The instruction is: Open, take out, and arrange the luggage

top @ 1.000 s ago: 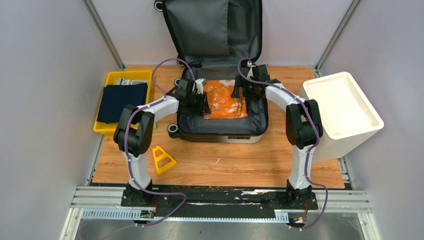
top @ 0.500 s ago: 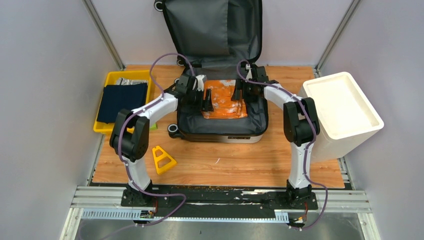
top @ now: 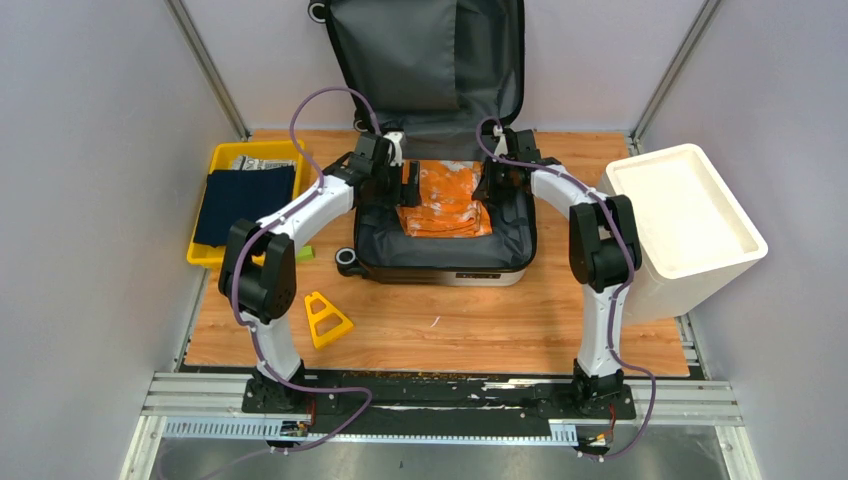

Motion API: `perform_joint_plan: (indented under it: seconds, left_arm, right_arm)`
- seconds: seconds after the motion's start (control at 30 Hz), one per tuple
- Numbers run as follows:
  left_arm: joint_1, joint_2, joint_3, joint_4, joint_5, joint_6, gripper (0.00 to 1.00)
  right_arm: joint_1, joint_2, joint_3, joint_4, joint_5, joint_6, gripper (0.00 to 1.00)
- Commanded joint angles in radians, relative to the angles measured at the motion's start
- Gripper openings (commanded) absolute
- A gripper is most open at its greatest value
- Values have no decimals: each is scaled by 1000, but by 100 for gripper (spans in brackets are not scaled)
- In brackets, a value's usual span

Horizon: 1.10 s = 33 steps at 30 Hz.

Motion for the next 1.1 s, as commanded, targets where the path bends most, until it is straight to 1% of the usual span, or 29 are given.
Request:
perform_joint_plan:
  seconds: [0.0, 0.07, 0.23, 0.37, 0.5, 0.63, 0.77, 0.93, 1.07]
  left_arm:
    - [1, 39, 79, 28, -43, -28, 92]
    - [2, 73, 95, 28, -41, -46, 92]
    - [1, 142, 109, 89, -21, -60, 90]
    - [2, 195, 154, 49, -51, -65, 89]
    - [5, 206, 113, 87, -103, -78, 87]
    - [17, 224, 79, 138, -75, -86, 87]
    - [40, 224, 21, 208, -36, -108, 91]
    - [58, 235, 6, 232, -40, -102, 94]
    - [60, 231, -15, 292, 9, -97, 94]
  right_arm:
    - [14, -110, 17, 22, -6, -10, 0]
    - [13, -127, 10, 22, 13, -19, 0]
    - [13, -146, -18, 20, 57, -32, 0]
    - [11, -138, -41, 21, 97, -8, 0]
    - [11, -130, -52, 23, 84, -3, 0]
    - [11, -127, -52, 25, 72, -5, 0]
    - [10, -130, -53, 26, 67, -9, 0]
    - [11, -130, -53, 26, 60, -9, 0]
    - [11, -126, -54, 26, 59, -10, 0]
